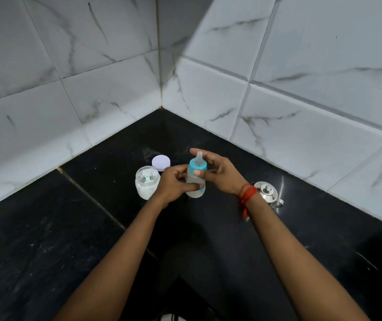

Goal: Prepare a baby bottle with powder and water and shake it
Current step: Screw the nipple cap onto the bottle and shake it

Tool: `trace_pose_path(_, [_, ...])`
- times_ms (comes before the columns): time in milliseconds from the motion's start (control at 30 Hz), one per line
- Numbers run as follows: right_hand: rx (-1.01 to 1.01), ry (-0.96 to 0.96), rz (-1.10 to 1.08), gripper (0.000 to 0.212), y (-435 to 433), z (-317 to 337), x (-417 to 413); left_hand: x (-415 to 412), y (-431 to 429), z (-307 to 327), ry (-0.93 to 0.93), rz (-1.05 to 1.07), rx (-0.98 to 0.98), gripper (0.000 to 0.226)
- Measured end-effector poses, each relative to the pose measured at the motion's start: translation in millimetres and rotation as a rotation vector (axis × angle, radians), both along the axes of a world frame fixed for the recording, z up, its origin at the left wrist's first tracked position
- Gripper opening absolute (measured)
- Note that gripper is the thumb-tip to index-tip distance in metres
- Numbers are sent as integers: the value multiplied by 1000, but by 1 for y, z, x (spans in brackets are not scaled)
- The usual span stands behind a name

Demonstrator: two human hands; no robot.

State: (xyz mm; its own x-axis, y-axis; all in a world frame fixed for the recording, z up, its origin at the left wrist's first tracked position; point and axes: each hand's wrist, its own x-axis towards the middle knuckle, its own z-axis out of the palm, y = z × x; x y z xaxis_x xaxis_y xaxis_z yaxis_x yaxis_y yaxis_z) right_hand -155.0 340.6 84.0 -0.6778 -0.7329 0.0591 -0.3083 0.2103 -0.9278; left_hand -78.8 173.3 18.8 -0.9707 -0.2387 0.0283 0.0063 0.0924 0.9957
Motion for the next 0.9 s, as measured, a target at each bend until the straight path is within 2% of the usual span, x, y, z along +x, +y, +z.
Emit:
trace_pose_path(67, [20, -21, 82, 60, 0, 2, -5, 1, -2, 2, 2, -28, -21, 49])
trace_pose_path(133, [-10, -41, 25, 59, -4, 1, -5, 1, 2, 2, -2, 57, -21, 49])
trace_pose_path(267, [-64, -70, -244, 56, -20, -15, 10, 0, 16, -2, -29, 310, -100, 46])
trace_pose_path(400, [-36, 134, -666, 52, -52, -33, 42, 2, 41, -1, -13, 516, -102, 9])
trace_pose_path(433, [-34, 193, -773, 50, -58, -34, 50, 2, 47, -2, 0, 545, -82, 5])
trace_pose_path(533, [-76, 265, -954, 46, -69, -35, 63, 0, 51, -7, -12, 547, -30, 18])
trace_pose_path(600, [-85, 235, -953, 50, -70, -41, 60, -3, 47, -11, -5, 515, -42, 17])
trace_pose_path(667, [-182, 129, -829, 57, -64, -43, 52, -5, 40, -11, -2, 493, -117, 7])
trace_pose_path(700, [-243, 56, -736, 58, -58, -42, 48, -5, 37, -11, -3, 488, -183, 10])
trace_pose_path(733, [-303, -4, -655, 53, -52, -40, 42, -5, 33, -10, -7, 464, -200, 20])
trace_pose_path(800, [-367, -61, -615, 31, -40, -34, 24, -4, 26, -12, -22, 403, -147, 39])
trace_pose_path(900, [-220, -6, -645, 30, -32, -26, -13, -2, 16, -18, -39, 385, -80, 57])
